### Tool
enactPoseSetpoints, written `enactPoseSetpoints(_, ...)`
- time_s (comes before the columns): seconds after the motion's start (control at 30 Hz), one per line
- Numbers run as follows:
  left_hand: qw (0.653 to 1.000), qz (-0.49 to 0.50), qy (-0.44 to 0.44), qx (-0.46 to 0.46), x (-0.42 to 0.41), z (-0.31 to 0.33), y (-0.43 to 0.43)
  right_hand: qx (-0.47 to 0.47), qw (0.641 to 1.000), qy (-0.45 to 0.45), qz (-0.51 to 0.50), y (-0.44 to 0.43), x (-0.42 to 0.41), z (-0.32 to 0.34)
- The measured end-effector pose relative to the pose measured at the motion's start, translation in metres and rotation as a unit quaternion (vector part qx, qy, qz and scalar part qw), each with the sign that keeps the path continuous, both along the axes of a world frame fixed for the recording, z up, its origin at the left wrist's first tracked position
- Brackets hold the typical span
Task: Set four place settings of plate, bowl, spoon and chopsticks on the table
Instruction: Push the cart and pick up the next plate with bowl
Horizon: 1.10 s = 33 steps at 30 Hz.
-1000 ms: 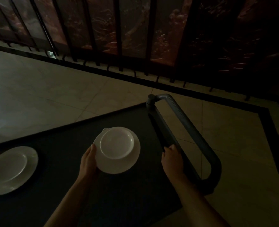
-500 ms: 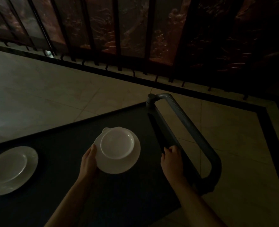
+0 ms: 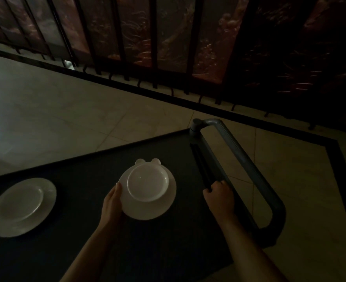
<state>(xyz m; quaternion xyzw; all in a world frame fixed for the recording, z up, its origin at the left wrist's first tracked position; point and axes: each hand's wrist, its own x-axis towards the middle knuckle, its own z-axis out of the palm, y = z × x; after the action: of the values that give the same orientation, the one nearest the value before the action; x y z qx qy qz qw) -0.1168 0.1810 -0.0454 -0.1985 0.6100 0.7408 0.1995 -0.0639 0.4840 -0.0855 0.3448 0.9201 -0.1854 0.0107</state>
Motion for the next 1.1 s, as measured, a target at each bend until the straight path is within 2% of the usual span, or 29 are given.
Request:
enactPoseSetpoints(0.07,1.000,0.006,0.001,0.007,0.000,-0.001,-0.005,-0.030,0.999,0.001,-0.015,0.001,-0.001,0.003)
enactPoseSetpoints(0.17,1.000,0.004,-0.003,0.013,-0.002,-0.005,-0.013,-0.129,0.990,-0.009,-0.051,0.000,-0.006,0.006)
enactPoseSetpoints(0.3,1.000,0.009,-0.006,0.010,-0.004,-0.007,-0.018,-0.275,0.957,-0.023,-0.091,-0.003,-0.014,0.007)
enactPoseSetpoints(0.37,1.000,0.013,-0.004,0.000,-0.005,-0.006,-0.022,-0.311,0.943,-0.022,-0.113,-0.004,-0.018,0.008)
enactPoseSetpoints(0.43,1.000,0.018,-0.005,-0.001,-0.004,-0.004,-0.027,-0.312,0.942,-0.037,-0.120,-0.007,-0.024,0.009)
enactPoseSetpoints(0.5,0.999,0.032,-0.005,-0.004,-0.002,-0.003,-0.032,-0.272,0.955,-0.059,-0.105,-0.009,-0.030,0.007)
enactPoseSetpoints(0.57,0.998,0.055,-0.010,-0.013,-0.001,-0.003,-0.038,-0.265,0.959,-0.038,-0.092,-0.014,-0.037,0.001)
enactPoseSetpoints(0.67,0.997,0.078,-0.017,-0.009,0.003,-0.005,-0.050,-0.343,0.936,0.009,-0.084,-0.031,-0.048,-0.004)
enactPoseSetpoints(0.8,0.994,0.104,-0.023,-0.004,0.008,-0.007,-0.068,-0.367,0.928,0.023,-0.060,-0.060,-0.067,0.001)
enactPoseSetpoints(0.93,0.992,0.127,-0.022,-0.003,0.012,-0.011,-0.084,-0.370,0.929,-0.024,-0.023,-0.081,-0.088,0.005)
enactPoseSetpoints(1.1,0.988,0.155,-0.025,-0.006,0.016,-0.012,-0.093,-0.404,0.910,-0.087,-0.031,-0.093,-0.106,0.004)
